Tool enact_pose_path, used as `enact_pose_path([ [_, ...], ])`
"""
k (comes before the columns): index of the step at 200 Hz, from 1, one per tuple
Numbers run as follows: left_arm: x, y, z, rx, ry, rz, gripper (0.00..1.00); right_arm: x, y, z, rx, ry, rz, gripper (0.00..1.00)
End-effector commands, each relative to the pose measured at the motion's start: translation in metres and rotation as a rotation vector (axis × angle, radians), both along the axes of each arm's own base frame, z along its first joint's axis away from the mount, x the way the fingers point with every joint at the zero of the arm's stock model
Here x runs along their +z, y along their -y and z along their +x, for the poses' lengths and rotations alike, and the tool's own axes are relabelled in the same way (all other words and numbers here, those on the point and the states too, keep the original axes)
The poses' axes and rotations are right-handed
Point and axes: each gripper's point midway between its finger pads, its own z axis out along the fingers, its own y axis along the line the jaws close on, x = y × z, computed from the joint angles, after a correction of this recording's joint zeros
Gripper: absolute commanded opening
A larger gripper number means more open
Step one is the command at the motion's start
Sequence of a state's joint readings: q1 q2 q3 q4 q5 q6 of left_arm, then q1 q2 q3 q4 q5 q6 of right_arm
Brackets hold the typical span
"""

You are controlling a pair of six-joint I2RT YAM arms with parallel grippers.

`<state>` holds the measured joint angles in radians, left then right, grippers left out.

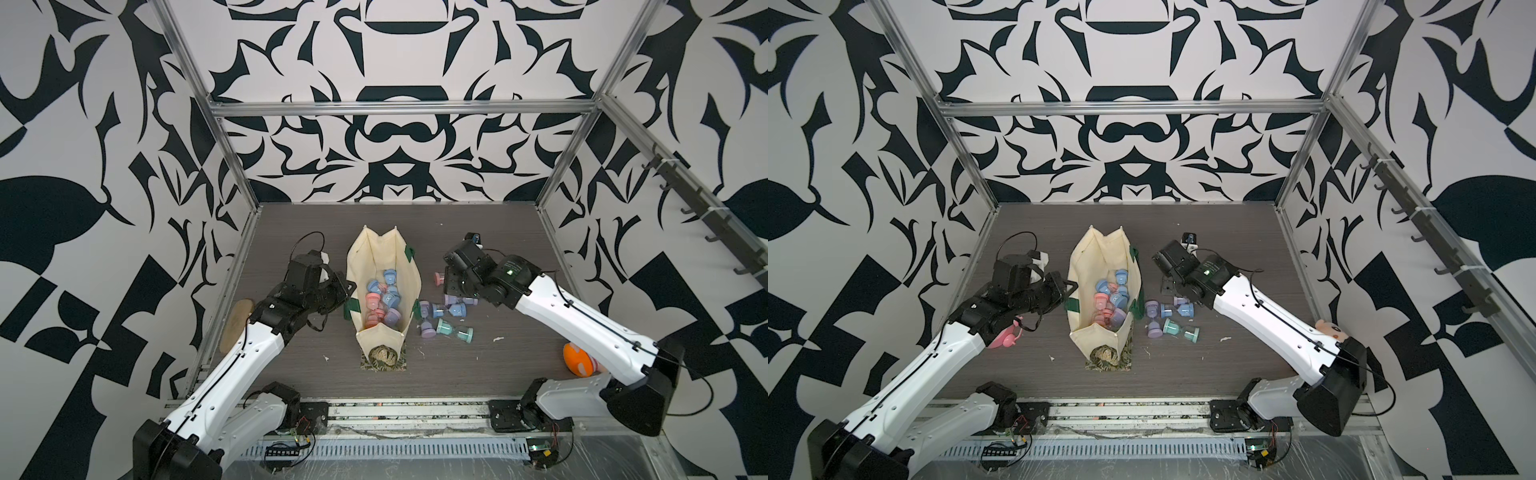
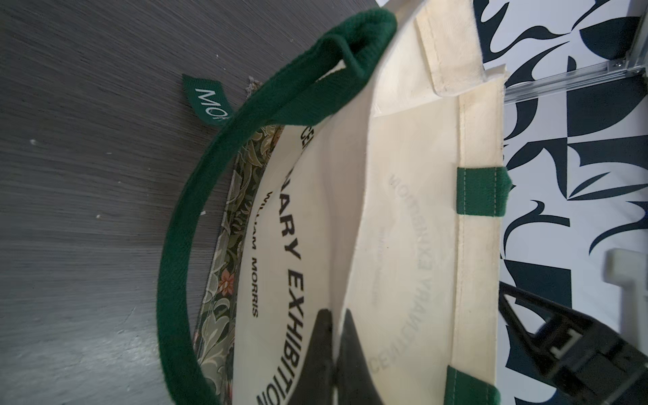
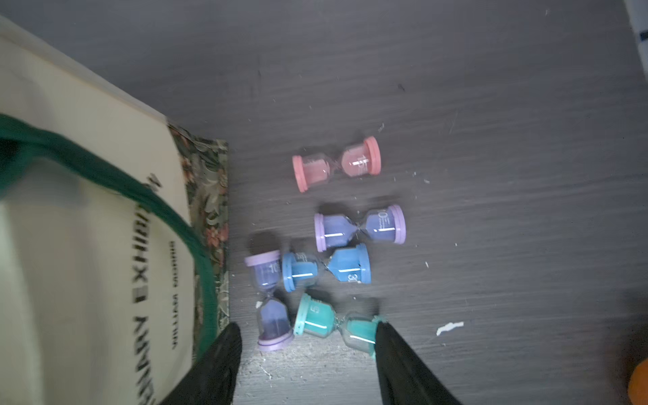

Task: Put the hourglass into the canvas bag
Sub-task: Pick up the hourglass from the center of the board.

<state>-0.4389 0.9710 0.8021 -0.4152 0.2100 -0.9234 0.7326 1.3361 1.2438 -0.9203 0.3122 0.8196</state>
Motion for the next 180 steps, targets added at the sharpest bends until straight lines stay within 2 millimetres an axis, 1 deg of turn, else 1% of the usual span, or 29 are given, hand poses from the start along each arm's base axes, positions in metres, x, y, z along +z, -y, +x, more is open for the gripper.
enact_pose_path([
  [1, 0.002, 0.002, 0.000, -0.014, 0.010, -0.002, 0.00, -0.019, -0.002, -0.003, -0.022, -0.047, 0.061, 0.65],
  [17, 0.002, 0.002, 0.000, -0.015, 0.011, -0.002, 0.00, -0.038, -0.002, -0.007, -0.015, -0.086, 0.057, 0.65],
  [30, 0.002, 0.002, -0.001, -0.014, 0.012, -0.002, 0.00, -0.049, -0.004, -0.008, -0.005, -0.097, 0.058, 0.64],
  [35, 0.002, 0.002, -0.001, -0.014, 0.012, -0.004, 0.00, -0.053, -0.009, -0.012, 0.011, -0.125, 0.081, 0.64],
  [60, 0.002, 0.002, 0.000, -0.013, 0.010, -0.005, 0.00, -0.066, -0.011, -0.014, 0.017, -0.151, 0.078, 0.64],
  [80, 0.001, 0.002, -0.001, -0.012, 0.008, -0.006, 0.00, -0.072, -0.018, -0.014, 0.040, -0.166, 0.096, 0.63],
  [115, 0.002, 0.002, 0.000, -0.010, 0.010, -0.006, 0.00, -0.087, -0.040, -0.015, 0.101, -0.218, 0.137, 0.58],
  [141, 0.002, 0.002, 0.000, -0.009, 0.012, -0.006, 0.00, -0.097, -0.058, -0.018, 0.144, -0.242, 0.130, 0.56],
  [180, 0.001, 0.002, 0.001, -0.010, 0.008, -0.007, 0.00, -0.112, -0.079, -0.026, 0.174, -0.276, 0.106, 0.51],
])
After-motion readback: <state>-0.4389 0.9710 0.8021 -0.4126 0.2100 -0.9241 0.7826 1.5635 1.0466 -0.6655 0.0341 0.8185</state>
